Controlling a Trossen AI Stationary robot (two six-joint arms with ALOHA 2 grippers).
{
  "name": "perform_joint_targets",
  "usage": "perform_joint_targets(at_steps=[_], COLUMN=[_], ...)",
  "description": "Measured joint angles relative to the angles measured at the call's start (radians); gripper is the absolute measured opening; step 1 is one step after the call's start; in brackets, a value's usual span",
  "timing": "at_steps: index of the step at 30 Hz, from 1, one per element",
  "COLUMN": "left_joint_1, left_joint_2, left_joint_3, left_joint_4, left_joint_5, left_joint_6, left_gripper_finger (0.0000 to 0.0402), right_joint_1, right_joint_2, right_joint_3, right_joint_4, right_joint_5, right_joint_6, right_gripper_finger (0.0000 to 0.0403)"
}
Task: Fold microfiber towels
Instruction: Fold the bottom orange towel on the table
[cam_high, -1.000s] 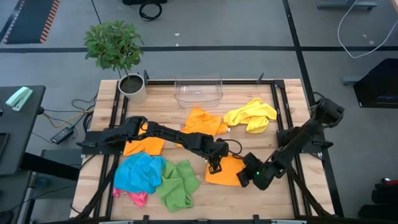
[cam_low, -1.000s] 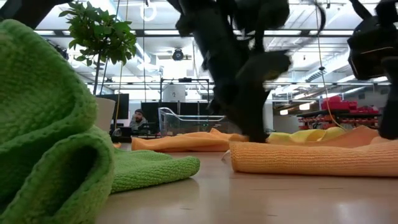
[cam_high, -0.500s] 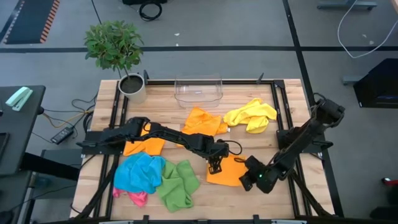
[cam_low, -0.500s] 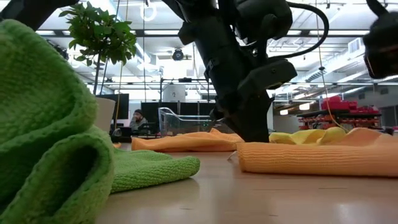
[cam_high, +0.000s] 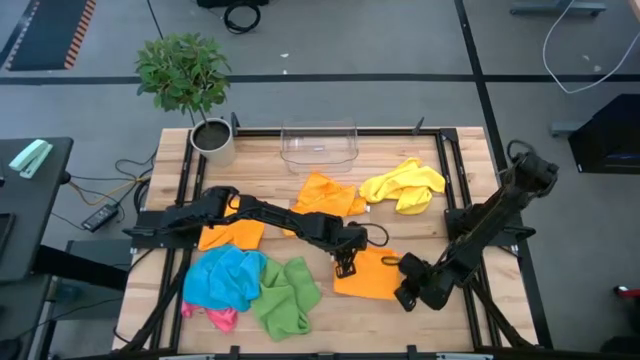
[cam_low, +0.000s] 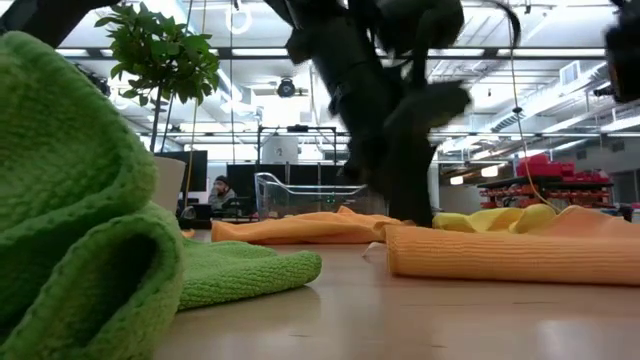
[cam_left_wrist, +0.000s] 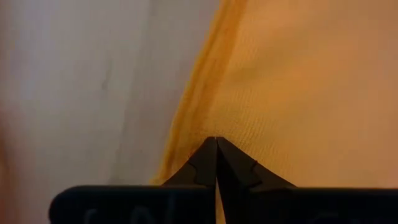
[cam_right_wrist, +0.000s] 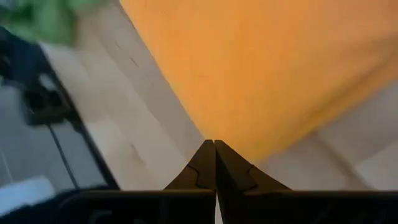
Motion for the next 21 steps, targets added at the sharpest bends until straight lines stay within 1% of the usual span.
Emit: perform_joint_targets(at_steps=[4,7,9,11,13,16,19,21], left_joint_1=[0.010,-0.011,-0.042,-0.082,-0.123,-0.177,-0.210,-0.223], left_joint_2=[-0.071,-0.071,-0.071,-0.068,-0.063,-0.048,-0.021,0.004], left_joint_3=[0.007,0.003,0.002,0.007,0.004,0.005,0.008,0.005], left_joint_4=[0.023,-0.005,-0.010,-0.008,-0.033,-0.024,0.005,-0.009], left_joint_5=[-0.002,0.016,0.066,0.092,0.094,0.094,0.090,0.083], left_joint_6=[0.000,-0.004,-0.004,0.002,0.007,-0.001,-0.041,-0.060], left_gripper_finger=[0.0007,0.0006,0.0011,0.0011,0.0007,0.0007,0.0010,0.0006], right_joint_1=[-0.008,-0.047,-0.087,-0.122,-0.154,-0.188,-0.202,-0.209], right_joint_2=[-0.094,-0.110,-0.099,-0.092,-0.079,-0.073,-0.071,-0.069], right_joint_3=[0.001,0.000,-0.003,-0.013,-0.027,-0.057,-0.096,-0.117], right_joint_4=[-0.176,-0.265,-0.256,-0.249,-0.229,-0.233,-0.224,-0.200], right_joint_5=[0.119,0.135,0.134,0.115,0.095,0.062,0.037,0.030], right_joint_6=[0.031,0.028,-0.015,-0.059,-0.085,-0.102,-0.103,-0.102], right_gripper_finger=[0.0003,0.0003,0.0003,0.0003,0.0003,0.0003,0.0003,0.0003])
